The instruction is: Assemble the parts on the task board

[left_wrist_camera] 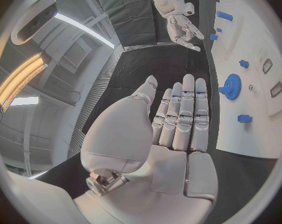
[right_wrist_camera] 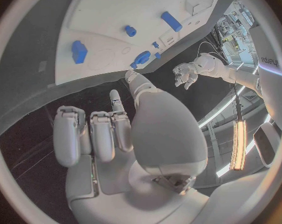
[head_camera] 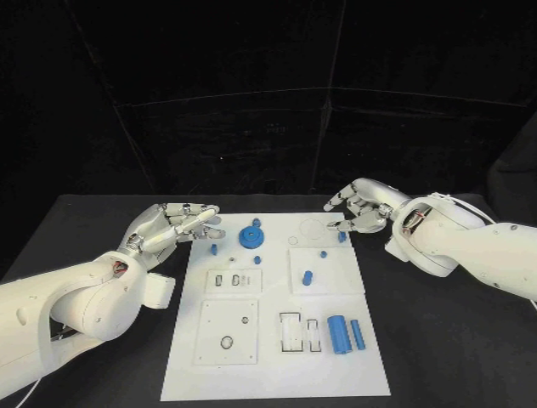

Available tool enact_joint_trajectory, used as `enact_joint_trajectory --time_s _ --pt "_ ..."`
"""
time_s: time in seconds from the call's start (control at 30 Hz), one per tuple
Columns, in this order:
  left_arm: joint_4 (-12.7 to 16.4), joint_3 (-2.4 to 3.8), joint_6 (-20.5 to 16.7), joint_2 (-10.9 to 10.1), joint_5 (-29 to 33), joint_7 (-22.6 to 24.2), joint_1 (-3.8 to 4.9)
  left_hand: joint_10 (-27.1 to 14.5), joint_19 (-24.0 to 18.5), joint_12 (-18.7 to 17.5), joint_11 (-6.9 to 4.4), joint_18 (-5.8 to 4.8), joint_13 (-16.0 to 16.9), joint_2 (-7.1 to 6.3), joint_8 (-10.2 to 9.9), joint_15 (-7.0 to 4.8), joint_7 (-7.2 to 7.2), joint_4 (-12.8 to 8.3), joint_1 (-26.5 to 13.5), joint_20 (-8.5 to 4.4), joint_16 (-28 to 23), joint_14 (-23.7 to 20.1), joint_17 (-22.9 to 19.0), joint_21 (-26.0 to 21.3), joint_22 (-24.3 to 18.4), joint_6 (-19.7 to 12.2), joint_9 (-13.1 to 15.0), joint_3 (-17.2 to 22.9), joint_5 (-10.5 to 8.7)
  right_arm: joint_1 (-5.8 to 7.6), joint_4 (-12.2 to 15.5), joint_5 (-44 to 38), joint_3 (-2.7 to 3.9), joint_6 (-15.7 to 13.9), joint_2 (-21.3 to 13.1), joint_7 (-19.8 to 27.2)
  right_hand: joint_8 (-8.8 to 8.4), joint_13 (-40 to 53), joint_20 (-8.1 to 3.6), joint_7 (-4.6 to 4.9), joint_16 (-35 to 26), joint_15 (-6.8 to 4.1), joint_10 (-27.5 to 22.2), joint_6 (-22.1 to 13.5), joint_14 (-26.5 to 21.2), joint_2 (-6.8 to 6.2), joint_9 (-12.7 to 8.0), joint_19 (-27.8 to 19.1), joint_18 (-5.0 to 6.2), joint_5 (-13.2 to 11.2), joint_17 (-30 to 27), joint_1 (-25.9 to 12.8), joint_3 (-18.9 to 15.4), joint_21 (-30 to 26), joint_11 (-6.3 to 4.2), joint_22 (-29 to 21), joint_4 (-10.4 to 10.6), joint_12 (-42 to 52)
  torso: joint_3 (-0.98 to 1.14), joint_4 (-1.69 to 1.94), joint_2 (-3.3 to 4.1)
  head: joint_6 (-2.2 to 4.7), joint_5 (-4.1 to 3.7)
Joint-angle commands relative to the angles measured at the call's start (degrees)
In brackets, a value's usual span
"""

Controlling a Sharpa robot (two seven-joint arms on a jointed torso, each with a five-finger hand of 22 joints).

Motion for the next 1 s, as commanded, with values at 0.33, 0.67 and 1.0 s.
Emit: enact_joint_trajectory --time_s 0.33,0.67,1.0 --pt "-0.87 -0.07 1.15 0.58 -0.26 0.44 -0.04 0.59 0.59 0.06 0.03 0.49 0.05 0.62 -0.37 -0.14 -0.14 -0.31 0.04 0.04 -0.19 0.49 0.17 -0.19 0.02 0.53 0.05 0.09 0.08 -1.05 -3.01 5.82 -0.05 1.32 -2.14 7.37 -0.4 10.65 0.31 0.2 -0.3 0.44 2.79 -1.82 4.61 0.03 -0.15 -0.24 -0.82 -0.91 8.05 0.91 -0.6 -0.39 0.35 1.35 -0.97 -0.57 0.13 -0.09 0.16 0.01 -1.01" --pt "-1.24 -0.13 1.12 0.81 -0.25 0.58 -0.16 0.4 0.67 -0.25 0.1 0.45 -0.06 0.53 -0.51 -0.12 -0.1 -0.46 0.07 -0.01 -0.34 0.47 0.25 -0.27 -0.01 0.53 0.02 0.14 0.07 -3.45 -5.11 5.49 -0.05 2.24 -1.63 7.59 -0.4 10.57 0.36 0.28 -0.28 0.5 2.72 -2.21 4.62 0.11 -0.15 -0.25 -0.81 -0.96 8.1 1.13 -0.71 -0.4 0.42 1.33 -1.2 -0.66 -0.12 0.07 0.13 -0.48 -1.36" --pt "-1.27 -0.16 1.07 0.84 -0.25 0.64 -0.24 0.32 0.67 -0.38 0.13 0.43 -0.1 0.5 -0.57 -0.1 -0.07 -0.51 0.06 -0.01 -0.42 0.43 0.28 -0.32 -0.02 0.52 0.0 0.16 0.07 -4.57 -6.48 5.19 -0.04 2.09 -1.05 7.64 -0.41 10.53 0.38 0.34 -0.28 0.53 2.68 -2.39 4.62 0.13 -0.16 -0.27 -0.81 -0.96 8.13 1.15 -0.78 -0.41 0.47 1.31 -1.25 -0.72 -0.16 0.13 0.06 -0.64 -1.38"
